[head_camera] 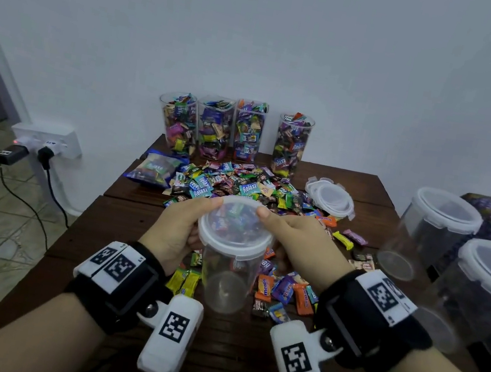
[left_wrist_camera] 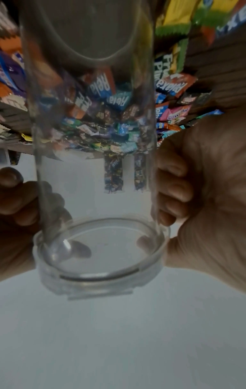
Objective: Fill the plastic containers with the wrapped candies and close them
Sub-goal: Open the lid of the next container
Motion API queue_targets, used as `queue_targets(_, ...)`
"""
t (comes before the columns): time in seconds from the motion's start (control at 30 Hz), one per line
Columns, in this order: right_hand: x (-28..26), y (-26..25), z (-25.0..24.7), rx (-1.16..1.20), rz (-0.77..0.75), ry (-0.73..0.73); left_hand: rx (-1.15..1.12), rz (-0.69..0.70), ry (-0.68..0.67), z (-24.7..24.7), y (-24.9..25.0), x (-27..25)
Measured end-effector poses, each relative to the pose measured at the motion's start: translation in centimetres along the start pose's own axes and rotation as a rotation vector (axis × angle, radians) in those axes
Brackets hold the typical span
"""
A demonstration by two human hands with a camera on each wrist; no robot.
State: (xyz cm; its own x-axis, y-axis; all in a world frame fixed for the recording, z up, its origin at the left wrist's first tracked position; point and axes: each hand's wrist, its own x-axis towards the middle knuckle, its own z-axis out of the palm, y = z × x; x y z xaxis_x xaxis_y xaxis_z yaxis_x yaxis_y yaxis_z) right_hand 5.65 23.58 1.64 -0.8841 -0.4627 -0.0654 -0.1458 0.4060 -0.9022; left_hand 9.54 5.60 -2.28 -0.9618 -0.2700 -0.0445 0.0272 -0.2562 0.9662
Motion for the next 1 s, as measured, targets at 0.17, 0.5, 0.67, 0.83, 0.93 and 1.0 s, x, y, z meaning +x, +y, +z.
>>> queue_targets(0.17, 0.3, 0.1, 0.4, 0.124, 0.056, -0.014, 0.002, -0.002, 0.02, -0.2, -0.2, -0.2)
queue_targets(0.5, 0.1, -0.5, 0.4, 0.206, 0.092, -0.045, 0.089, 0.002, 0.025, -0.9, 1.1, -0.3)
queue_targets(0.67, 0.0, 0.0, 0.3, 0.168, 0.097, -0.035, 0.128, -0.067, 0.039, -1.6, 0.4, -0.7)
queue_targets(0.83, -0.3, 0.1, -0.1, 0.124, 0.078, -0.071, 0.284, 0.084, -0.233, -3.1, -0.1, -0.8)
queue_targets(0.93, 0.2, 0.0, -0.2, 0.148, 0.066, -0.066, 0.288, 0.172, -0.475, -2.3, -0.2, -1.4)
queue_targets(1.0, 0.6, -0.1, -0.2, 0.163, 0.072, -0.074, 0.274, 0.195, -0.508, -1.5, -0.4, -1.7)
